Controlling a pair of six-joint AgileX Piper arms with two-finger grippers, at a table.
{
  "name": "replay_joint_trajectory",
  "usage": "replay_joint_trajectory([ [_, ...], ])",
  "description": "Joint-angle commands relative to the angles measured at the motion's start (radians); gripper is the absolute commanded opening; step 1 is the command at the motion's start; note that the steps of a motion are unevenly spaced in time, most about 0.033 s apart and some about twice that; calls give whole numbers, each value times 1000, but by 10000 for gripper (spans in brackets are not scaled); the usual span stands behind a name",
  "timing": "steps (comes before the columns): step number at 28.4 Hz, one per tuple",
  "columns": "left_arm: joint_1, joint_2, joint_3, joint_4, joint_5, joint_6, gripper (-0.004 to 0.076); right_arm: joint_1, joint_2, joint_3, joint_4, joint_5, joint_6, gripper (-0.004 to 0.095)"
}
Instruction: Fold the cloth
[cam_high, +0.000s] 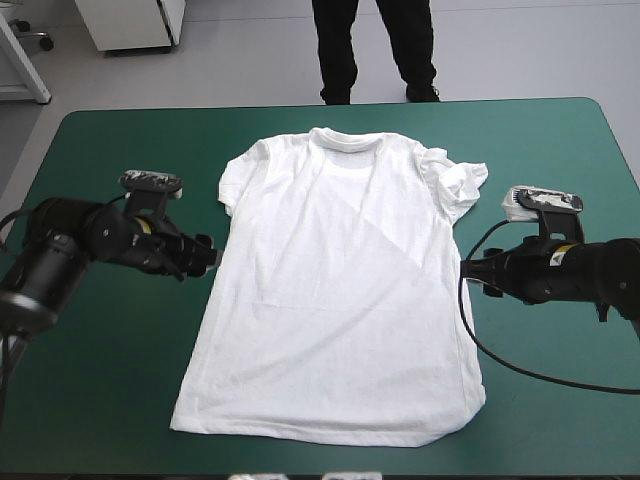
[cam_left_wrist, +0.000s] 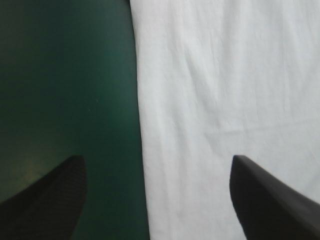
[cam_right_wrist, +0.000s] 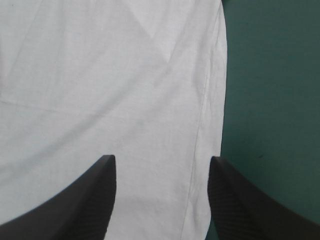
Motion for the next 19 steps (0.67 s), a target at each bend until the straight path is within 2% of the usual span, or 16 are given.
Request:
replay_joint_trajectory([
  [1,0,110,-145,-3,-8,0,568,-6,10,-49,4,-41,-5,509],
  [10,0,395,-340,20,3,0,565,-6,19,-51,-7,-48,-7,509],
  [17,1,516,-374,17,-33,0,565,-6,20,-51,-23,-46,-7,507],
  [19,1,557,-376,15,-35,0,565,-6,20,-51,-37,-46,-7,477],
])
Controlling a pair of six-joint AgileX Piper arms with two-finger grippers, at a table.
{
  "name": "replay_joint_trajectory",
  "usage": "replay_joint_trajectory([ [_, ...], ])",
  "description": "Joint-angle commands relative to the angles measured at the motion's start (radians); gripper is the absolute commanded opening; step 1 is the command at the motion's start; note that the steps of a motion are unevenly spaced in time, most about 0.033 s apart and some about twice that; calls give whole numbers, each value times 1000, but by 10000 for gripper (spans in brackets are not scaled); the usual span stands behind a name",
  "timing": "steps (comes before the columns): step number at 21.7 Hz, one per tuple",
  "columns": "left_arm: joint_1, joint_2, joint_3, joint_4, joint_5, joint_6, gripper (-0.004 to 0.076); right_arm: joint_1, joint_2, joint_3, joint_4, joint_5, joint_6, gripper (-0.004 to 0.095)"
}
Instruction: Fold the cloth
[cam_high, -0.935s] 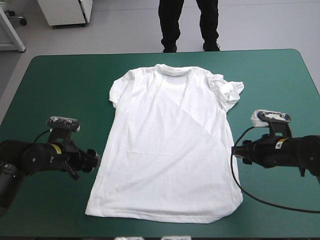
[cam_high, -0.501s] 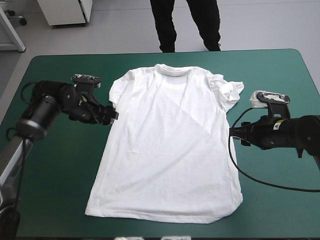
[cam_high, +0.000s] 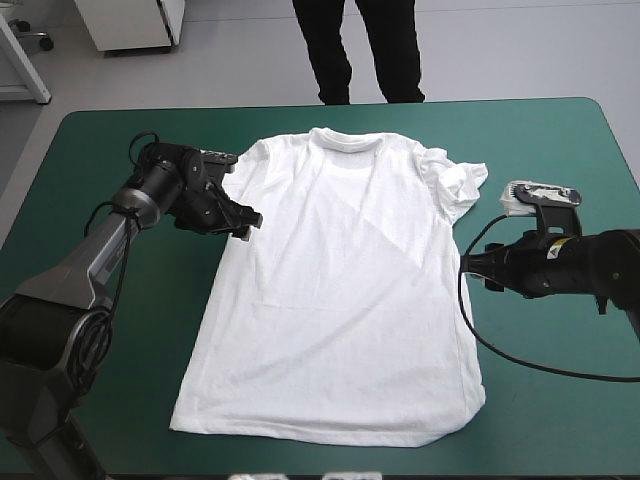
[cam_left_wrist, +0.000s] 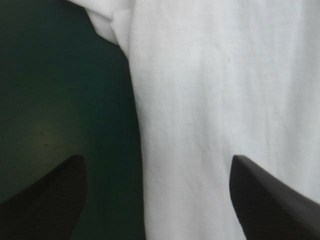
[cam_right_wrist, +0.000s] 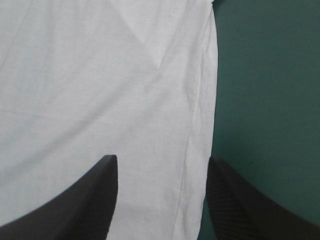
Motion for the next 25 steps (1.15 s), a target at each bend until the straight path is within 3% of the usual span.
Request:
replay_joint_trajectory([
  [1,1,11,-33,-14,-35,0,565,-6,-10,-35,-11,-40,-7,456],
  [6,1,77,-33,-14,-66,0,556,-6,-10,-35,-13,-40,-5,441],
  [8,1,99,-33,-26,-66,0,495,-6,-10,-35,-15,-45,-5,441],
  [10,1,109,-33,-55,-66,5,337,-6,-10,-35,-20,-57,-5,441],
  [12,-1,110,-33,-96,-62,43,78,-6,-6,-35,-23,-75,-5,441],
  [13,-1,110,-33,-101,-62,51,-8,-6,1,-37,-23,-75,-3,442],
  [25,-1,110,-33,-101,-39,49,-9,-6,386,-325,-76,-1,-48,558],
])
